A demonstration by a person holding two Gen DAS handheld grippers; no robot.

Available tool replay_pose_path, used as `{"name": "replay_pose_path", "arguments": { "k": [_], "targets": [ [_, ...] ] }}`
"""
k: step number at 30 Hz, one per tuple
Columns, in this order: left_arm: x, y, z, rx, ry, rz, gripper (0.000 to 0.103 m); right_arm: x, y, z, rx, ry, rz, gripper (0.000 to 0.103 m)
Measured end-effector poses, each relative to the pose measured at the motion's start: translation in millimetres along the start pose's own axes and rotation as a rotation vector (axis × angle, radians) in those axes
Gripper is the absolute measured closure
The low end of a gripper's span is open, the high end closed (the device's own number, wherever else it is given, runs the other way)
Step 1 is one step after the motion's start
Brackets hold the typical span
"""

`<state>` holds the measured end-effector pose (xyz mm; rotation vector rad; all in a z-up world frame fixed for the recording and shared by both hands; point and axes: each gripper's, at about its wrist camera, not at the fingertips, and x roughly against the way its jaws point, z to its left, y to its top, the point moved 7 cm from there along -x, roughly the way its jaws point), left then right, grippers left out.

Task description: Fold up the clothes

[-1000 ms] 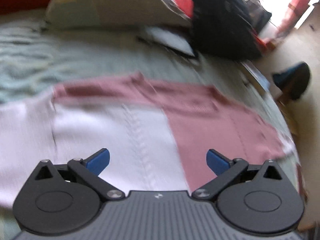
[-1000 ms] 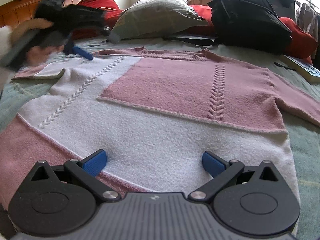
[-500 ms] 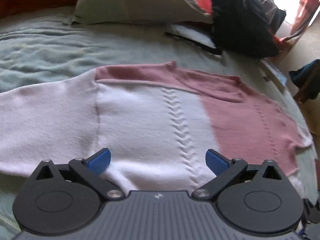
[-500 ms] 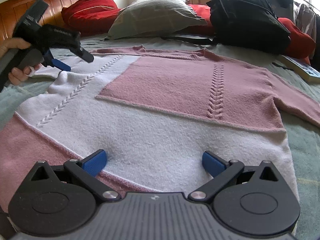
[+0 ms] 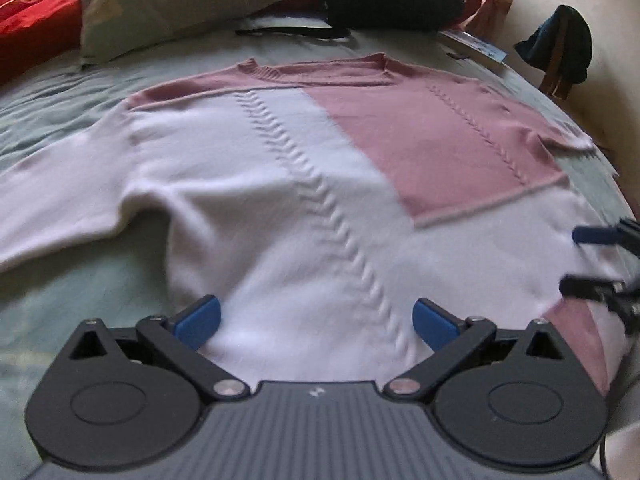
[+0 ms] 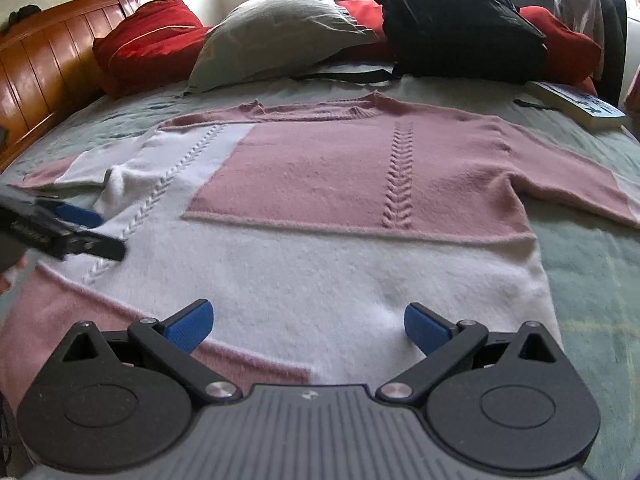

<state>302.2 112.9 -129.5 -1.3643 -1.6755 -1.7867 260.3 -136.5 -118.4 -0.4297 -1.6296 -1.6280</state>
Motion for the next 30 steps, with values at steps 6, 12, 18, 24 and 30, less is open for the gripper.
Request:
{"name": "replay_pose_path", "arguments": {
  "k": [6, 12, 18, 24, 30],
  "targets": [
    [46, -9, -40, -0.057, -0.087, -0.133, 0.001, 10, -1, 3, -0.011, -0.011, -0.014, 0.000],
    [11, -33, -38, 0.034, -0.048, -0.032, 0.001, 21, -8, 14, 0.023, -0.011, -0.021, 0.000],
    [38, -43, -28, 0.067, -0.031, 0.008, 0.001, 11, -20, 12, 0.013, -0.032, 0.032, 0.000],
    [84, 1, 34, 0.011, 0.173, -0.143, 0.001, 5, -16, 21, 0.041, -0.034, 0.024, 0.000],
    [61, 43, 140, 0.170, 0.197, -0.221, 0.001, -6, -11, 26, 0.050, -0.056, 0.036, 0.000]
  ]
}}
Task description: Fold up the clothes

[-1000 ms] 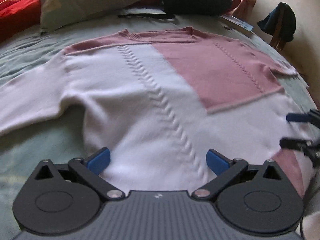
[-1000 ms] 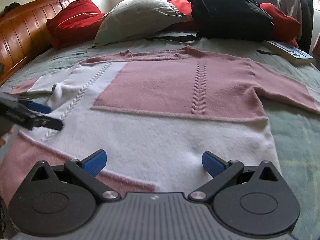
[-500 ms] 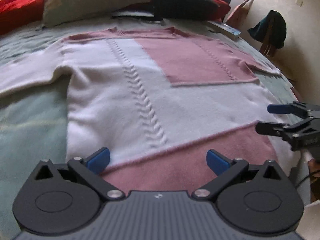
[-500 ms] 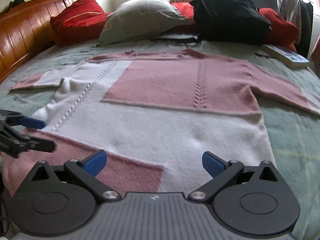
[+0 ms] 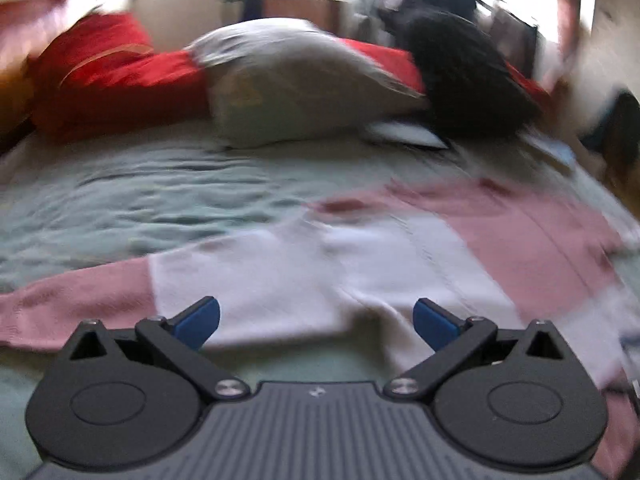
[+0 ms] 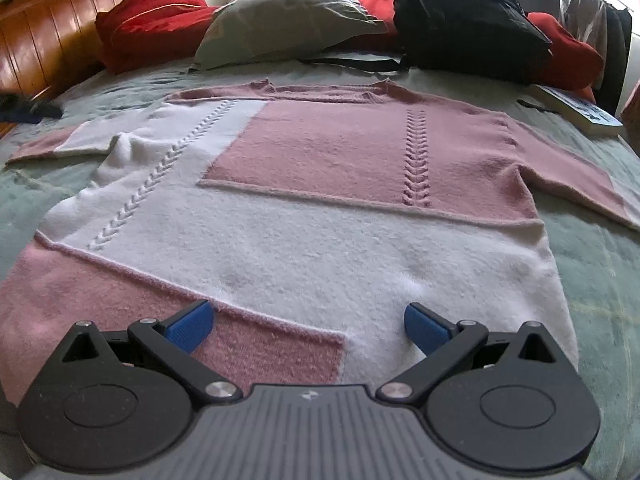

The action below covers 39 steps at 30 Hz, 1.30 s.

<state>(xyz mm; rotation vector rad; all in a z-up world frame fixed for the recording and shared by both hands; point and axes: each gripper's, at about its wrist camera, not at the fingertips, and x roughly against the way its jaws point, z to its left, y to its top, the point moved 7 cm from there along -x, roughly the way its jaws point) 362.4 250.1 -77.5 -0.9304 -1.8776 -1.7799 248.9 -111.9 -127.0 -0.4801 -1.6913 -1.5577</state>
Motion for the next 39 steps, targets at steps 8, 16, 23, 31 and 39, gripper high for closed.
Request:
{"name": "replay_pose_path", "arguments": {
  "k": [8, 16, 23, 31, 39],
  "targets": [
    [-41, -34, 68, 0.182, -0.106, 0.081, 0.001, -10, 9, 5, 0.021, -0.005, 0.023, 0.000],
    [-6, 0, 95, 0.187, -0.060, -0.004, 0.001, -15, 23, 7, 0.024, -0.009, 0.031, 0.000],
    [-45, 10, 156, 0.347, 0.028, 0.018, 0.001, -8, 33, 8, 0.035, -0.020, 0.003, 0.000],
    [-8, -21, 212, 0.390, 0.270, 0.018, 0.001, -19, 43, 6, -0.005, 0.017, 0.023, 0.000],
    [-10, 11, 105, 0.137, 0.114, 0.048, 0.001, -43, 91, 30, -0.038, 0.140, 0.048, 0.000]
  ]
}}
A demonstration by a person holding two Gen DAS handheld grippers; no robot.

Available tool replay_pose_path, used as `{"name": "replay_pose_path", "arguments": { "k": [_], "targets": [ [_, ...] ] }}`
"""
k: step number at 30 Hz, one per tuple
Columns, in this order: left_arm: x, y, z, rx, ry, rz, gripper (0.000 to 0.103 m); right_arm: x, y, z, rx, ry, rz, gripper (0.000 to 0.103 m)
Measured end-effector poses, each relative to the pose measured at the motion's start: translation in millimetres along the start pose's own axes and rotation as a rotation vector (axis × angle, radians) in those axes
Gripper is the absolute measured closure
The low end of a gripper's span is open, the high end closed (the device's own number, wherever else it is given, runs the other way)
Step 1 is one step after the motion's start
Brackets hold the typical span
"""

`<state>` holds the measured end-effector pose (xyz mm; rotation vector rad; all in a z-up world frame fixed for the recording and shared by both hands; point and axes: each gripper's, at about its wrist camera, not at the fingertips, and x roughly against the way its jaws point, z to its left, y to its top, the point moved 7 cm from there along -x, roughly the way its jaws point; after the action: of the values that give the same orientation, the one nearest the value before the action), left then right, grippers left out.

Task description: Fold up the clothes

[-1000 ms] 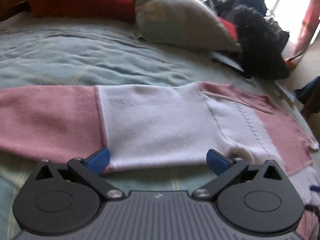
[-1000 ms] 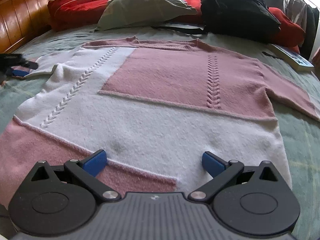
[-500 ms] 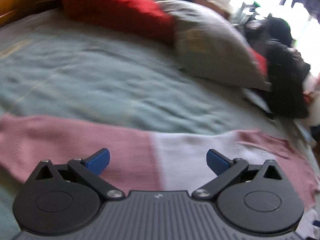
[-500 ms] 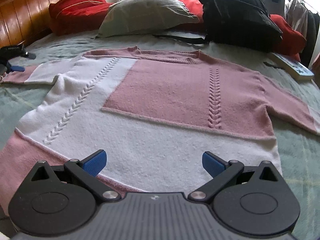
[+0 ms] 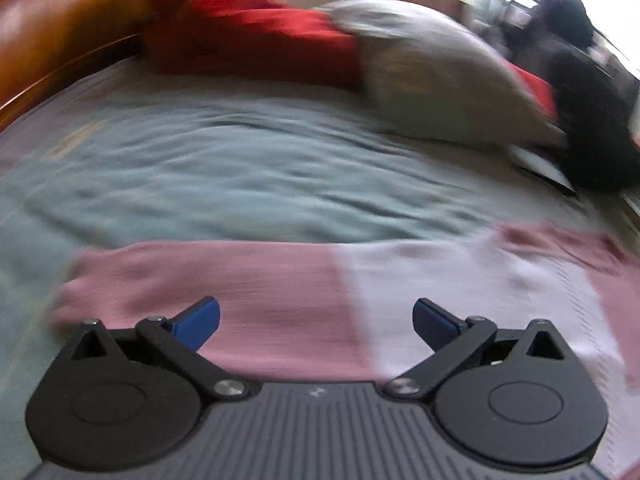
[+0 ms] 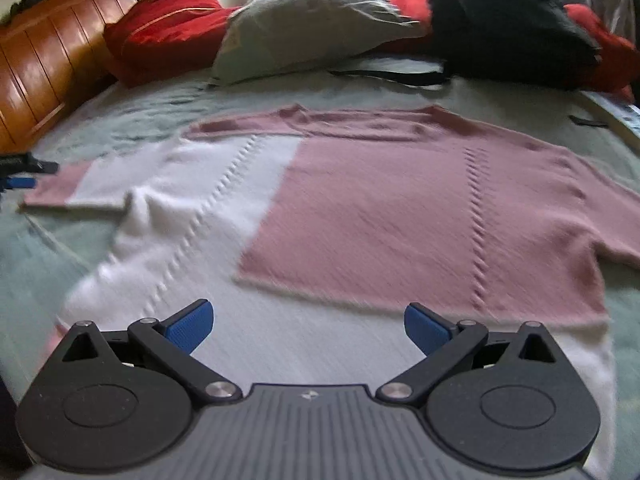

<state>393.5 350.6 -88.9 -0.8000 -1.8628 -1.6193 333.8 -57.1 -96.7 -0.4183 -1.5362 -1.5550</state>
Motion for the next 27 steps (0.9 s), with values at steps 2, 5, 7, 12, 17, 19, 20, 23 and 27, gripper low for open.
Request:
{"name": "replay_pose_path", "arguments": {
  "k": [2, 5, 7, 12, 17, 19, 20, 23, 27],
  "targets": [
    [-8, 4, -36, -0.073, -0.048, 0.012, 0.001, -15, 20, 11, 0.015, 0.017, 0.012, 0.000],
    [-22, 9, -82, -0.163, -0.095, 0.026, 0.001, -40, 48, 29, 0.037, 0.032, 0.032, 0.000],
    [-36, 9, -103, -0.198, -0.110, 0.047, 0.001, -62, 64, 40, 0.049, 0.026, 0.056, 0.000],
    [-70, -6, -119, -0.245, -0.091, 0.116, 0.001, -109, 80, 63, 0.106, -0.006, 0.147, 0.000],
    [-80, -19, -106, -0.273, -0.056, 0.121, 0.001, -136, 76, 75, 0.153, -0.073, 0.160, 0.000],
    [-77, -20, -103, -0.293, -0.043, 0.119, 0.001, -138, 75, 86, 0.160, -0.082, 0.144, 0.000],
    [-74, -22, -101, -0.315, -0.034, 0.117, 0.001, -137, 74, 94, 0.168, -0.065, 0.136, 0.000],
    [-70, -26, -94, -0.329, -0.033, 0.116, 0.001, -136, 71, 114, 0.222, -0.024, 0.108, 0.000],
    [-61, -15, -90, -0.264, -0.046, 0.108, 0.001, -132, 80, 108, 0.219, 0.039, 0.104, 0.000]
  ]
}}
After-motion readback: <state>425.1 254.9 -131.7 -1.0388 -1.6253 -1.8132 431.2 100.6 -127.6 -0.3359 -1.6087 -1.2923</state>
